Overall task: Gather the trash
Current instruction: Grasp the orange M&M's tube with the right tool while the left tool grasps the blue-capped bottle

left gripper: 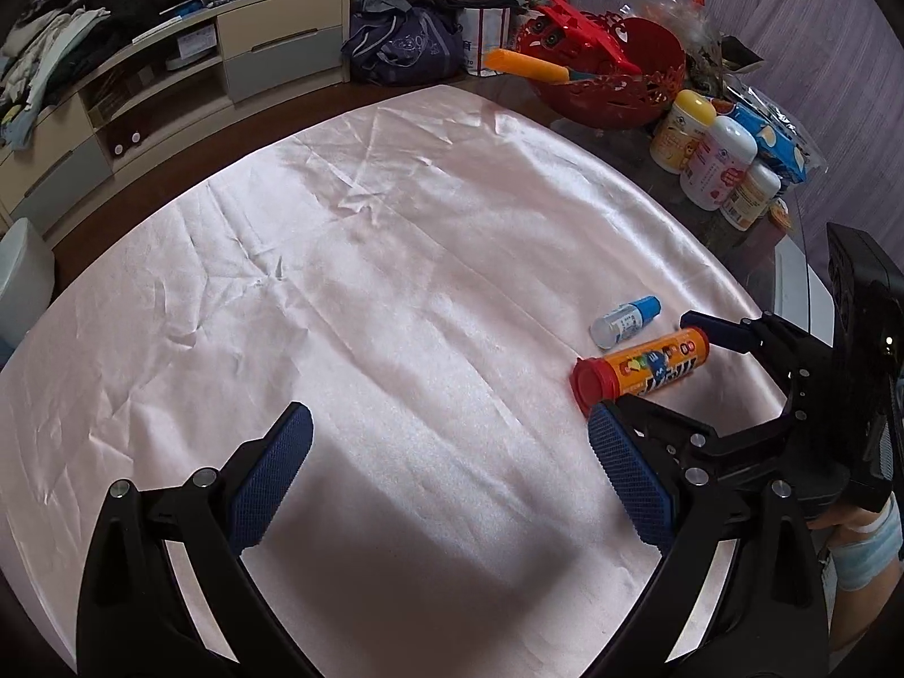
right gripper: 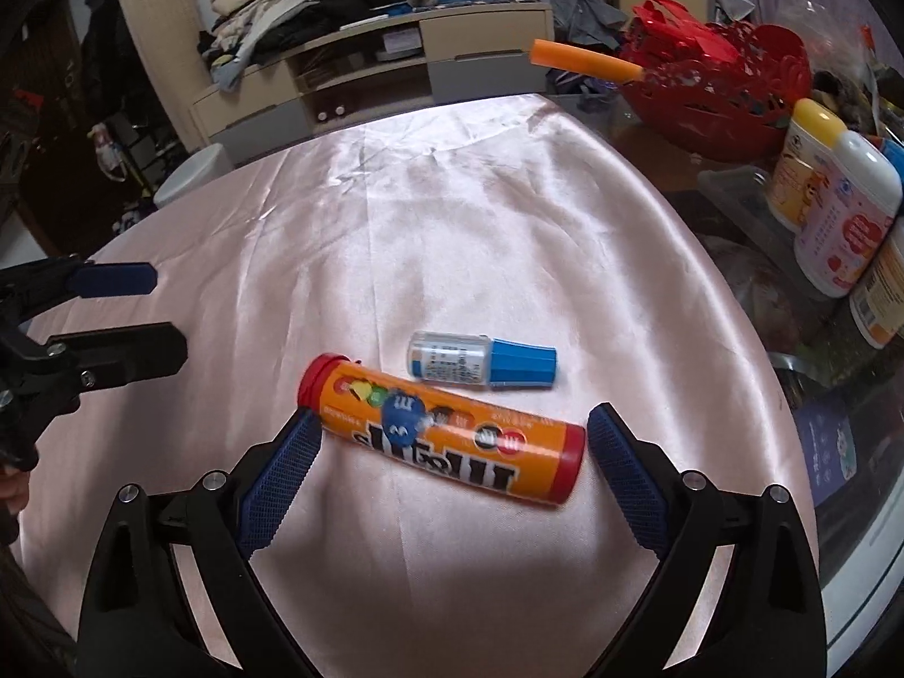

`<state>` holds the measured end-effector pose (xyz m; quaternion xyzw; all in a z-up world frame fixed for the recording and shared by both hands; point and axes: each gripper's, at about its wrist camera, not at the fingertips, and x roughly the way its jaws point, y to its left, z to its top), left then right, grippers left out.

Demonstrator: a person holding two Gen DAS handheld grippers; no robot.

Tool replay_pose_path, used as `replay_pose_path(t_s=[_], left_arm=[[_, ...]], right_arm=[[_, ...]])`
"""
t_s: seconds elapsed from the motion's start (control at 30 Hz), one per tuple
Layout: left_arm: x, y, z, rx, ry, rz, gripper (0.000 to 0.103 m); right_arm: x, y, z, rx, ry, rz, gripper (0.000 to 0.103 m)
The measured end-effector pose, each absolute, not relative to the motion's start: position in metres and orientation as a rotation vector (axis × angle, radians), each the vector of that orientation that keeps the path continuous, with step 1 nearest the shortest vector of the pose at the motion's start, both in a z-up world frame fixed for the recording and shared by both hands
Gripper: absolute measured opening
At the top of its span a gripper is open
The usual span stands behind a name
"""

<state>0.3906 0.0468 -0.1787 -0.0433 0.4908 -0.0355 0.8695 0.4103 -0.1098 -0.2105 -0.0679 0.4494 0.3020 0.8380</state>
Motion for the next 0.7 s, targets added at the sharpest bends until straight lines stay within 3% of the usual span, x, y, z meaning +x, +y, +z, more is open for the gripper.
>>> replay_pose_path(t_s=[0.2,0.3,0.37,0.47,0.53,0.7], left_arm=[[0.395,0.058,-0.181,-0.118,1.031,-0.054,0.093],[0.396,0.057,-0.180,-0.112,1.031,-0.057,0.093],[0.396,0.059,-0.179,-0.116,1.028,-0.054,0.093],[0.395,0.062,-0.176,-0.114,1.018,-0.042,0.093],[0.394,0.065,-0.176,-0.118,1.018,-0.036,0.093],[0.392,0.066,-0.171,-0.111,1.011,-0.036,0.093]], right_arm=[[0.418,-0.103,-0.213,-0.109,1.003,0.718,0.090],[0.411,-0.105,-0.211,-0.079,1.036,0.771,0.082],[0.401,-0.102,-0.211,-0.076,1.051,0.810,0.073],[0.388,-0.093,-0.210,-0.137,1.052,0.856,0.048],[0.383,-0.089,-0.210,-0.158,1.041,0.862,0.039],[0.383,-0.083,-0.212,-0.122,1.033,0.856,0.034]])
